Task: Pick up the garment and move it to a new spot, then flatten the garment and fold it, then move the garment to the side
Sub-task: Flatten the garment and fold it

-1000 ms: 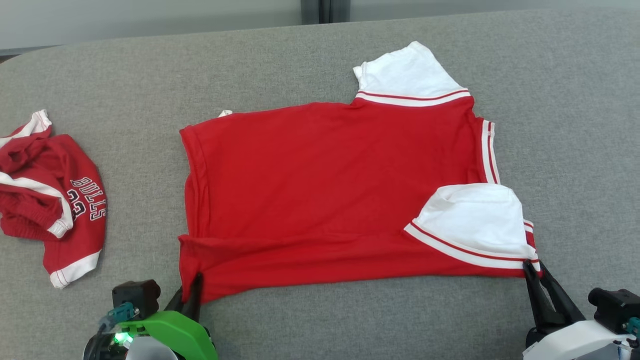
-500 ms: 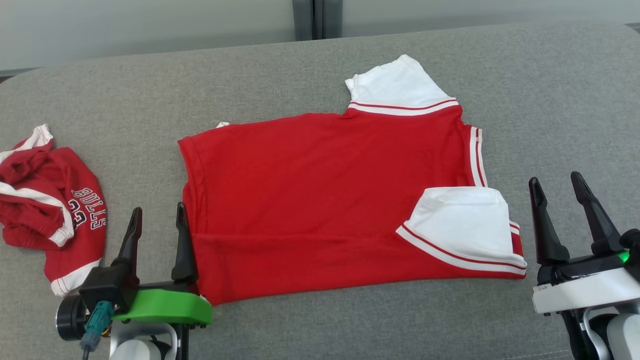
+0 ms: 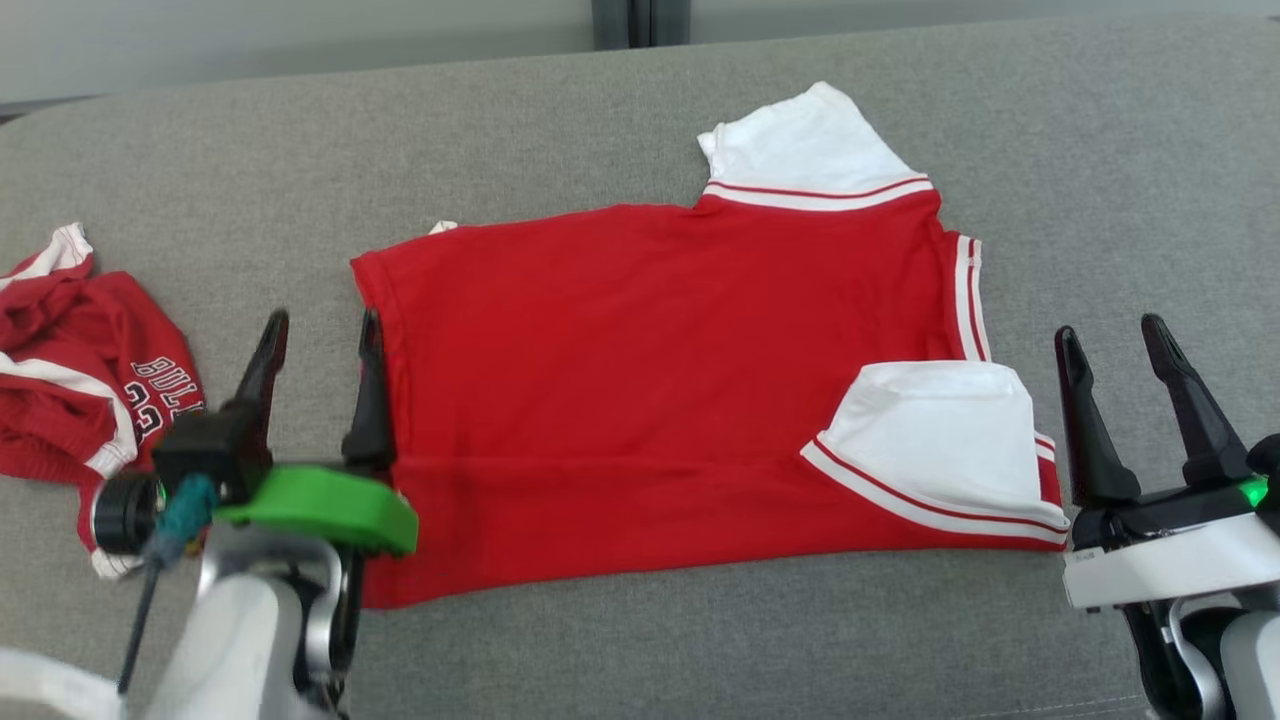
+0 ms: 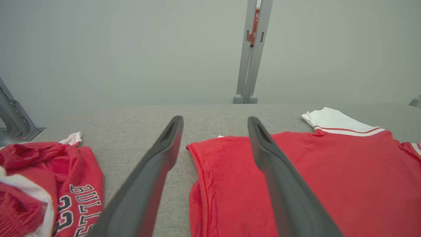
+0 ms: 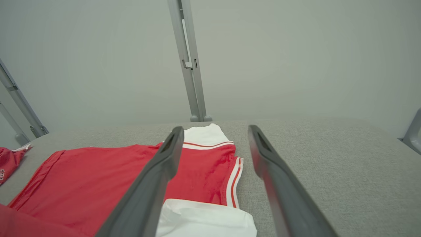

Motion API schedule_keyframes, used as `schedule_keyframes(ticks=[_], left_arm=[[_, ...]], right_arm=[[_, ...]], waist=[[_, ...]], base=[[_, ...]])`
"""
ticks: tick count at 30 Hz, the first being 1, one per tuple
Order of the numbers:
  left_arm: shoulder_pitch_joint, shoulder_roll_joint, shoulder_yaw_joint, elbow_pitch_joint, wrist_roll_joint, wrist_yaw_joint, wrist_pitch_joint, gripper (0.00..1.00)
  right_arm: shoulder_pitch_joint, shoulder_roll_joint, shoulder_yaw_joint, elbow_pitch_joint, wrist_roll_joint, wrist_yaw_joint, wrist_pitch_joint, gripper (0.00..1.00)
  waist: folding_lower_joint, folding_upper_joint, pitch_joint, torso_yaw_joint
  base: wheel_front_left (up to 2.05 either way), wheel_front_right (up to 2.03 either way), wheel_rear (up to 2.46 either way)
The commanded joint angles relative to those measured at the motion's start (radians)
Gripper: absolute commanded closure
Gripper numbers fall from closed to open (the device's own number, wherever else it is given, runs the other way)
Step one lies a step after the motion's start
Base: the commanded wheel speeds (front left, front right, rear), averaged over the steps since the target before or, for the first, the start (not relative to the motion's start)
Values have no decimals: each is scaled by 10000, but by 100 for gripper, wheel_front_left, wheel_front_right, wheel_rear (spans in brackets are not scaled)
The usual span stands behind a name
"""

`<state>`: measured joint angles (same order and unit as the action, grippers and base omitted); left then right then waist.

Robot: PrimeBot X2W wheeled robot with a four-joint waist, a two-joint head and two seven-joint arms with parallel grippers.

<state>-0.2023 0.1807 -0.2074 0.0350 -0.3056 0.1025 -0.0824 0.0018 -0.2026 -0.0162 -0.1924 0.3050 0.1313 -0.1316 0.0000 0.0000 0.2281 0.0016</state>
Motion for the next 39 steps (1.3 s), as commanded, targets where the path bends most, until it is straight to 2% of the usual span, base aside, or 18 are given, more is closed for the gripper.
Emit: schedule_keyframes(ticks=[1,4,9,15,16,17,18,26,32,39], left_arm=[[-734,135,2,255,-146,-197,255,0],[-2099,275,-61,1197,-338,-630,941,0],[-4031,521,-85,3640,-648,-1307,1758,0],[-5354,627,-100,6278,-967,-1759,2276,0],[-5506,628,-106,6565,-1011,-1818,2299,7],[-5683,599,-105,6871,-1081,-1875,2245,63],[-5794,569,-133,7116,-1092,-1917,2257,99],[-6513,299,-442,8265,-1073,-2130,1513,100],[-7103,-200,-777,8475,-998,-2202,895,100],[-7733,-806,-1181,8624,-918,-2236,325,100]], right_arm=[[-262,-47,4,-72,39,-11,20,0],[-500,-87,110,-50,81,-11,-13,0],[-956,-92,296,238,210,-11,-224,0],[-1422,-173,539,846,356,-11,-498,0],[-1490,-200,569,945,390,-11,-512,0],[-1592,-232,594,1073,434,-11,-565,0],[-1679,-283,591,1170,474,-11,-577,0],[-3538,-1208,543,2716,1138,-11,-755,0],[-5275,-1964,814,4123,1769,-11,-645,0],[-7527,-2389,1696,5960,2354,-11,-353,0]], waist=[[0,0,580,108],[0,0,1039,42],[0,0,1609,-274],[0,0,1946,-589],[0,0,1985,-613],[0,0,2024,-632],[0,0,2054,-635],[0,0,2274,-411],[0,0,2728,293],[0,0,3460,1161]], base=[[0,0,0],[0,0,0],[0,0,0],[0,0,0],[0,0,0],[0,0,0],[0,0,0],[0,0,0],[0,0,0],[0,0,0]])
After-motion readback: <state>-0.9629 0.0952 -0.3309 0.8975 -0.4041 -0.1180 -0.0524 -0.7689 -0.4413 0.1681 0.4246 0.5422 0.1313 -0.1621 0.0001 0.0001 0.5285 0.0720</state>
